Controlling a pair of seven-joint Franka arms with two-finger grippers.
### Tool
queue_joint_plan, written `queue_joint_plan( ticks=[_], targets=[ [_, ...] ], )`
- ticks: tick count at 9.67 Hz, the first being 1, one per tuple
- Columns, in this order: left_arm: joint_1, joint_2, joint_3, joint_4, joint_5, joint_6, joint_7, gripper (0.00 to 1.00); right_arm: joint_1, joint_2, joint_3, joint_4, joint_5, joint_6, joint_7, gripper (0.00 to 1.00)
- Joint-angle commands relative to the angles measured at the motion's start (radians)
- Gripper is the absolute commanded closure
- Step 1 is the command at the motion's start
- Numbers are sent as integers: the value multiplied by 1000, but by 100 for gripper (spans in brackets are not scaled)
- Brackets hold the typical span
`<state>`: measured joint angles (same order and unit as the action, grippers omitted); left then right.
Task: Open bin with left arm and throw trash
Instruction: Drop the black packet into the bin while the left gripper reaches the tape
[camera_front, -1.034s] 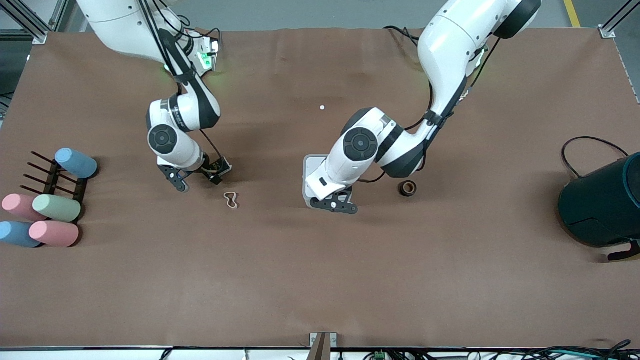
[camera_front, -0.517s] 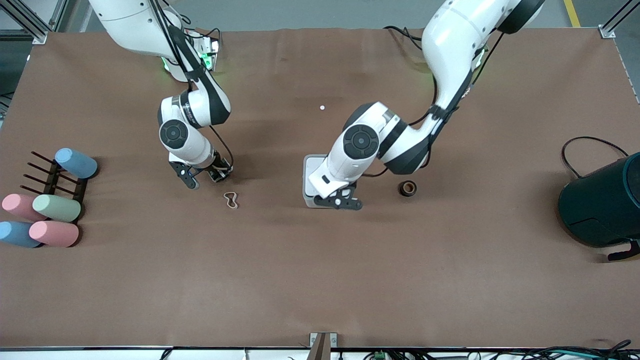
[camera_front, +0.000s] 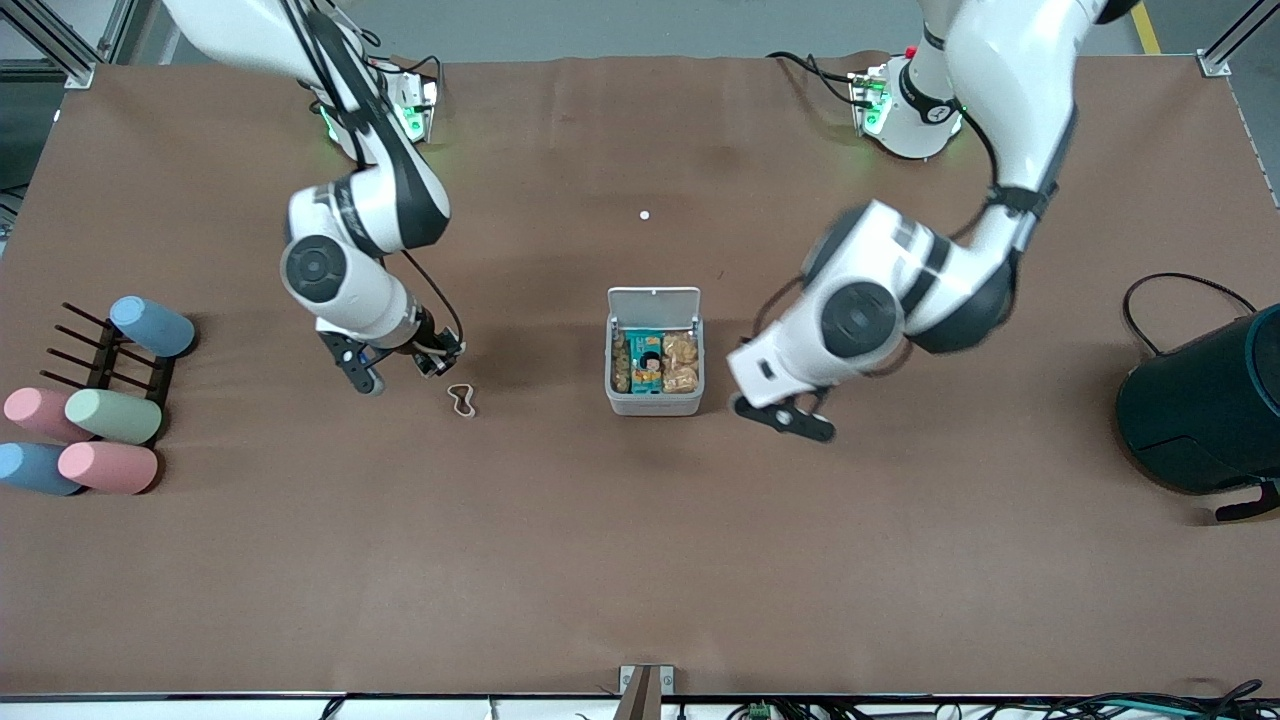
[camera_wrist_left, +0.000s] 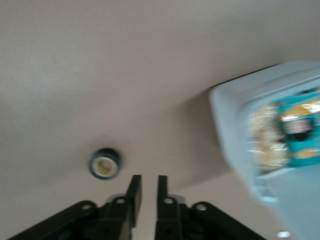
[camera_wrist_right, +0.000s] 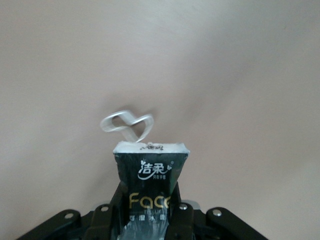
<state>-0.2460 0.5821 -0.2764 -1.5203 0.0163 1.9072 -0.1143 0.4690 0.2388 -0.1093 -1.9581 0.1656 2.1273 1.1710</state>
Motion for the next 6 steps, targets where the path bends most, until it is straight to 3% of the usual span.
queue_joint_plan(
  ticks=[1, 3, 5, 6],
  targets=[
    [13, -66, -9, -241, 23, 212, 56, 0, 72, 112, 3, 305, 20, -109, 173, 100],
    [13, -131, -9, -474, 37, 489, 51, 0, 146, 248, 5, 486, 21, -109, 333, 100],
    [25, -139, -3, -537, 83, 549, 58, 0, 206, 390, 5, 652, 25, -109, 616, 100],
    [69, -142, -9, -549, 175, 553, 59, 0, 218, 405, 5, 686, 25, -107, 738, 99]
  ],
)
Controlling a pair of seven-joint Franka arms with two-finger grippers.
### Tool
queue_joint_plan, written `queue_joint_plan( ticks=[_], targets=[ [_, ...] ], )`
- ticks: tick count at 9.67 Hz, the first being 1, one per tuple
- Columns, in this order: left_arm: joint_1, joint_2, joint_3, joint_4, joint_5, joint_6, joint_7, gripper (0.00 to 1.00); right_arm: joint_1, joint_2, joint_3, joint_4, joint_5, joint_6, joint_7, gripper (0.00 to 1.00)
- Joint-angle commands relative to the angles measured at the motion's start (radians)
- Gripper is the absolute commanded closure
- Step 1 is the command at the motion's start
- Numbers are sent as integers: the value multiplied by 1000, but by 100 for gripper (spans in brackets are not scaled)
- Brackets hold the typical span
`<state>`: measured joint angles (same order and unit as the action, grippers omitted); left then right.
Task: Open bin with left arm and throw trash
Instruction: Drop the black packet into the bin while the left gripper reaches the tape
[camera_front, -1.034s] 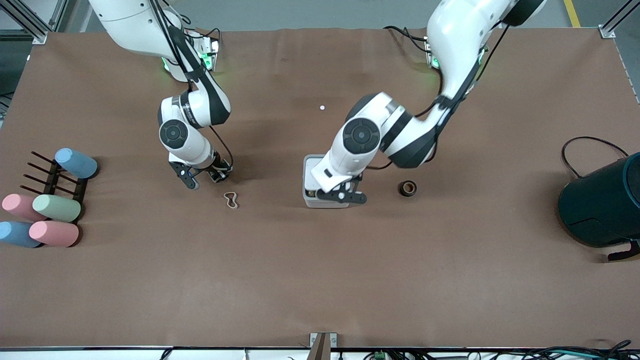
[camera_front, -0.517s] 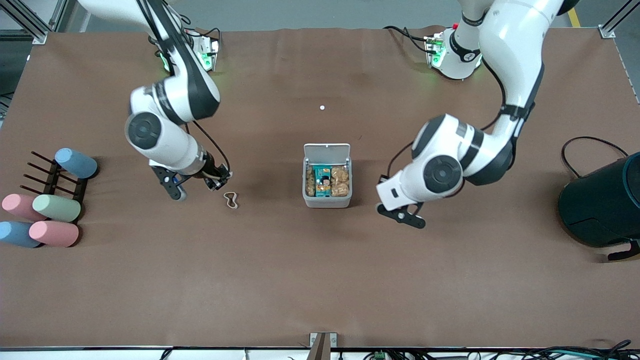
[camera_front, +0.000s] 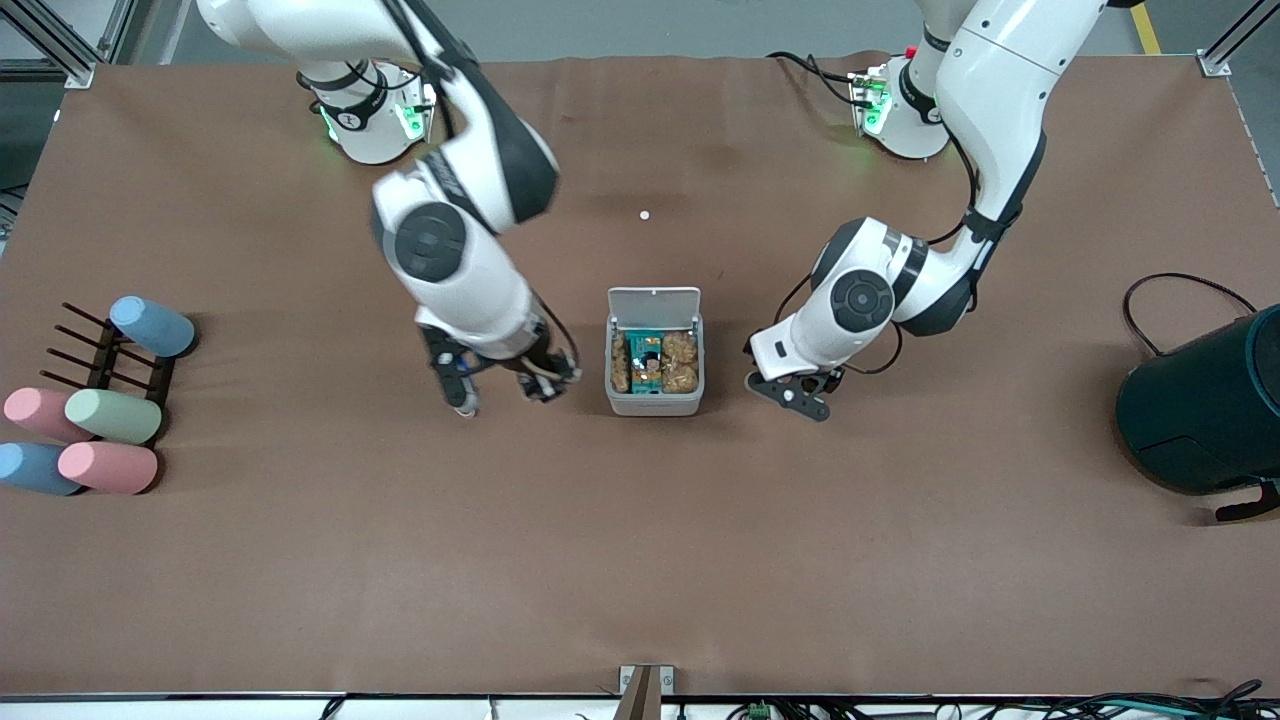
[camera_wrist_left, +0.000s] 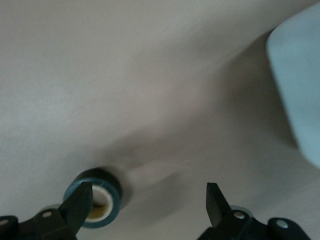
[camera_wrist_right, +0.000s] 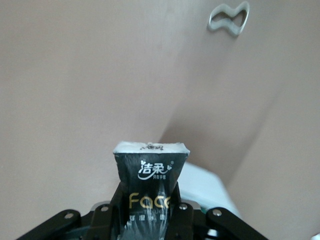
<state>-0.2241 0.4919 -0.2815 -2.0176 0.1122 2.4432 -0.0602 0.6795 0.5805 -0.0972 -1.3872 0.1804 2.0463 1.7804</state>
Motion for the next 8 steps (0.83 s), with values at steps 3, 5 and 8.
queue_joint_plan(
  ticks=[3, 5, 8],
  targets=[
    [103, -42, -7, -121, 184, 128, 2, 0, 67, 88, 11, 122, 14, -8, 310, 94],
    [103, -32, -8, -121, 182, 128, -23, 0, 86, 128, 54, 122, 30, 6, 309, 90],
    [103, -7, -21, -118, 153, 129, -65, 0, 104, 151, 56, 117, 24, 66, 289, 46]
  ],
)
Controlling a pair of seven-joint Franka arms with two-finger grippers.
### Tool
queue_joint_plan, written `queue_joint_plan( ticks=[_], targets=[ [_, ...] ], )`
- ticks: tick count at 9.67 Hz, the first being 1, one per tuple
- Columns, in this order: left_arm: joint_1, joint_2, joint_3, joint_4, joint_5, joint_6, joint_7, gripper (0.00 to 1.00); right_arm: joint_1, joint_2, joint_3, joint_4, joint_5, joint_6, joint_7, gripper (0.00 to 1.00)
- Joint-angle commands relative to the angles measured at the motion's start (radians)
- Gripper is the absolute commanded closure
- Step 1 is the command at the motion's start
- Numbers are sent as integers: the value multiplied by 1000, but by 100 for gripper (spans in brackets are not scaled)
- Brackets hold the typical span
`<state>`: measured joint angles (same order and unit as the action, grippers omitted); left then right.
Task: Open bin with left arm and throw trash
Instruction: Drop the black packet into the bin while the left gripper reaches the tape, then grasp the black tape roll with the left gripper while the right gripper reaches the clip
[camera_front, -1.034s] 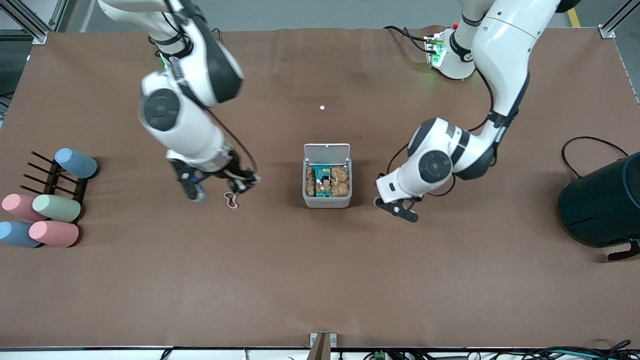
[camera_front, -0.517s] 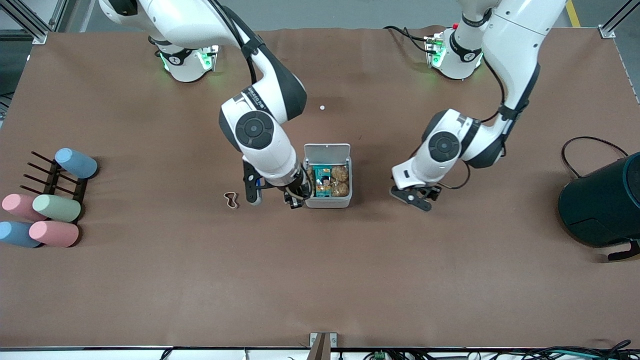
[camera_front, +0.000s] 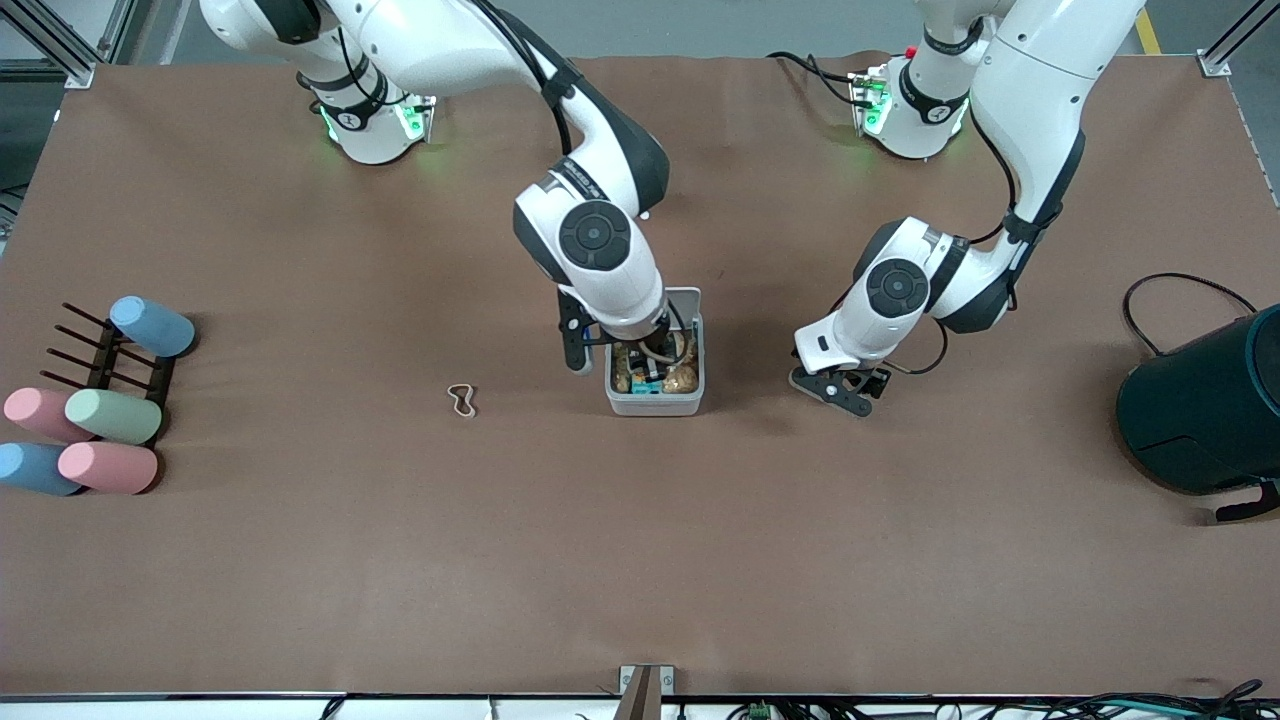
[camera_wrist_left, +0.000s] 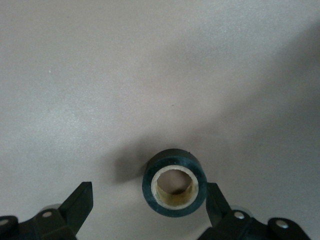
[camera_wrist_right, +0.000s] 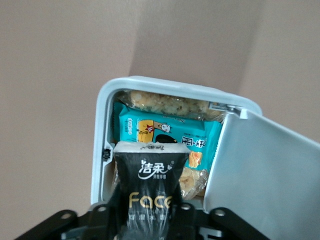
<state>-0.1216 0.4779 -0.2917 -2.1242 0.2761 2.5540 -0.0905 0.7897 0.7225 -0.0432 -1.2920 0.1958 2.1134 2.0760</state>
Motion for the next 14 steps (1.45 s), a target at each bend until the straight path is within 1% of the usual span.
queue_joint_plan(
  ticks=[1, 2, 3, 4, 5, 6, 7, 8, 9, 10, 11, 12, 13, 14],
  targets=[
    [0, 19, -26, -11, -18, 38, -58, 0, -16, 9, 2, 22, 8, -1, -10, 40],
    [0, 28, -26, -13, -18, 52, -61, 0, -26, 9, 2, 22, 7, -3, -5, 0],
    [0, 34, -26, -13, -18, 58, -61, 0, -30, 6, 0, 22, 7, -9, -7, 0],
    [2, 38, -26, -14, -18, 68, -60, 5, -47, 0, 0, 22, 8, -13, -8, 0],
    [0, 41, -26, -19, -15, 92, -45, 44, -79, -11, 2, 25, 14, -15, -8, 0],
    [0, 44, -26, -19, -11, 92, -40, 80, -105, -37, 3, 25, 14, -45, -11, 0],
    [-4, 42, -26, -17, -11, 92, -41, 100, -144, -67, 3, 26, 16, -85, -25, 0],
    [-9, 35, -27, -10, -11, 88, -49, 100, -185, -116, -1, 19, 17, -93, -27, 0],
    [-10, 21, -29, 13, -9, 83, -40, 100, -248, -149, 0, 8, 14, -137, -36, 0],
    [-10, -7, -46, 53, -9, 34, -38, 100, -292, -163, 2, 8, 16, -233, -160, 0],
    [-10, -15, -96, 140, -15, -69, -58, 100, -328, -173, -1, 2, 16, -331, -338, 0],
    [-21, -7, -143, 262, -20, -201, -113, 100, -367, -175, -3, -35, 7, -349, -458, 0],
    [-32, 11, -182, 362, -20, -306, -176, 100, -410, -173, -3, -79, 5, -348, -609, 0],
    [-44, 31, -217, 412, -20, -351, -239, 100, -447, -173, -4, -126, 1, -342, -773, 0]
  ],
)
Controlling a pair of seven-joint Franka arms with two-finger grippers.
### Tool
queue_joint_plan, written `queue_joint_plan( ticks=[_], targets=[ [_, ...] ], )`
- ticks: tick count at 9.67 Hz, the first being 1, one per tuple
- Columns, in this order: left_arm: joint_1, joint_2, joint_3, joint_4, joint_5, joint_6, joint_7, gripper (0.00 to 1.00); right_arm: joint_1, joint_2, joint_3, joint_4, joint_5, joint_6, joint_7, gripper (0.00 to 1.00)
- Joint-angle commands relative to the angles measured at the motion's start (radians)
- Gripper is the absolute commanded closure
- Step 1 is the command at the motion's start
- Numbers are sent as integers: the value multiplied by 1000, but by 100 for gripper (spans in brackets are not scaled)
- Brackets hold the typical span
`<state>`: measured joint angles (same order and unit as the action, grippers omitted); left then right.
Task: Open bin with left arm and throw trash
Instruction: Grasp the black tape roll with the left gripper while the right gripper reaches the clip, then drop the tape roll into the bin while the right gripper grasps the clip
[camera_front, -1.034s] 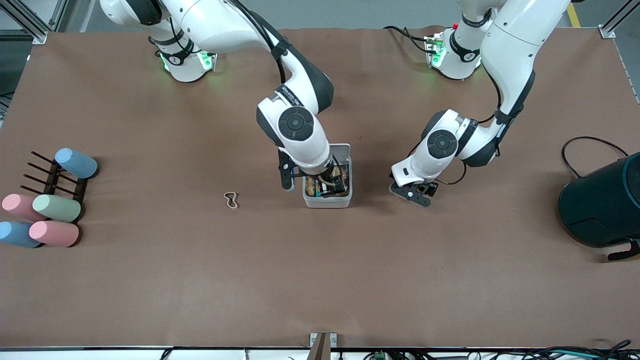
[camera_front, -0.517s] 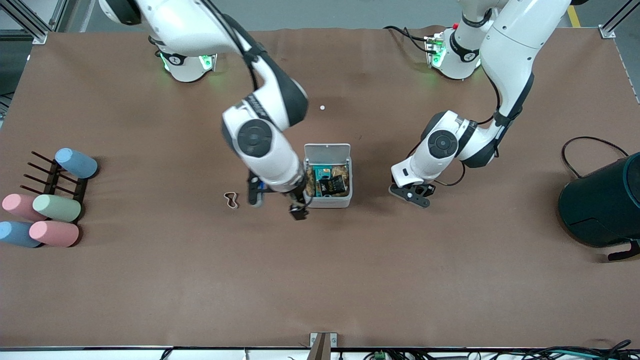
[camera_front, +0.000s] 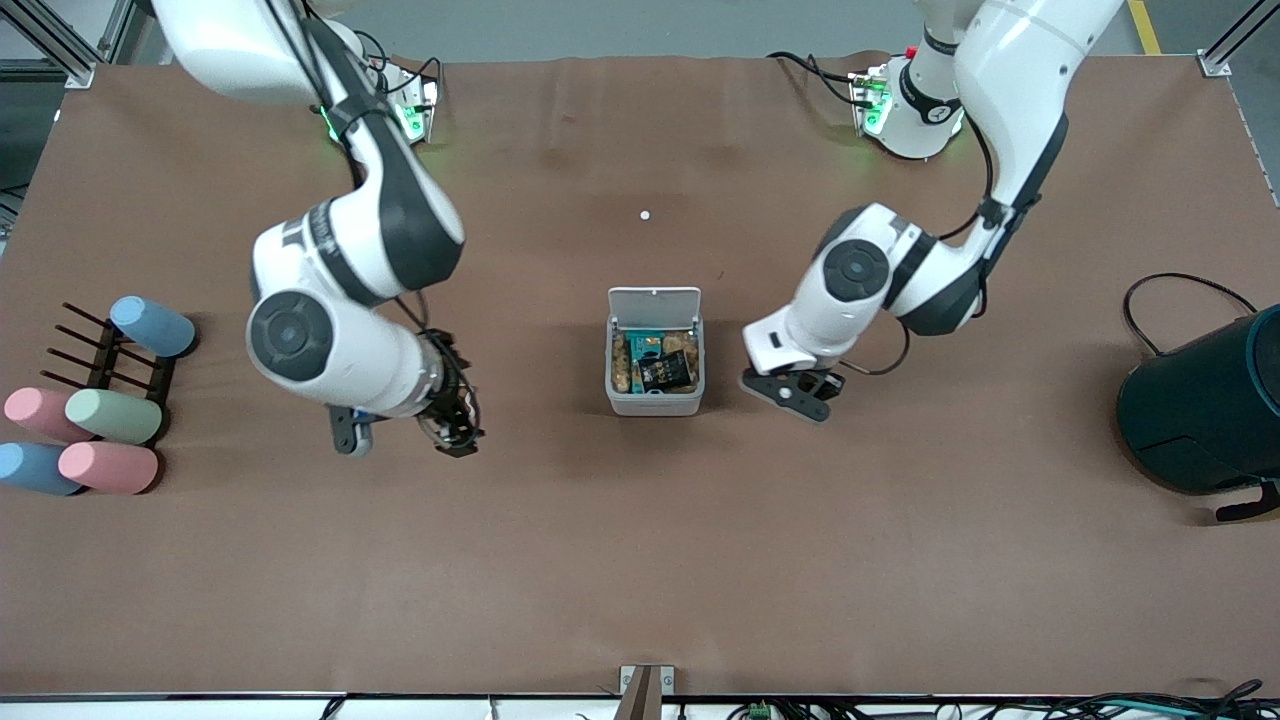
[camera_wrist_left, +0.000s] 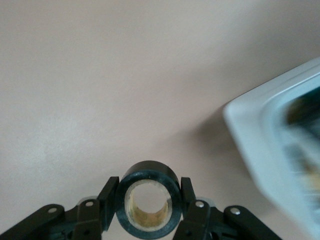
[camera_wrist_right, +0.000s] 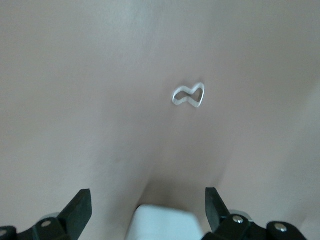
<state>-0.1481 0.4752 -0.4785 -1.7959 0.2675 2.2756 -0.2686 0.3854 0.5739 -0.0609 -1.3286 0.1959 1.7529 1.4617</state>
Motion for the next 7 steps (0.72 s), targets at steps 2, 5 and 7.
queue_joint_plan(
  ticks=[2, 5, 7],
  targets=[
    [-57, 37, -43, 95, -10, -73, -159, 100, -62, -25, 13, -212, -83, 142, -360, 0],
    [-106, 103, -42, 133, -8, -65, -237, 99, 22, -35, 16, -488, -197, 459, -399, 0],
    [-111, 132, -42, 184, -4, -65, -244, 98, 21, -118, 18, -636, -289, 538, -618, 0]
  ],
)
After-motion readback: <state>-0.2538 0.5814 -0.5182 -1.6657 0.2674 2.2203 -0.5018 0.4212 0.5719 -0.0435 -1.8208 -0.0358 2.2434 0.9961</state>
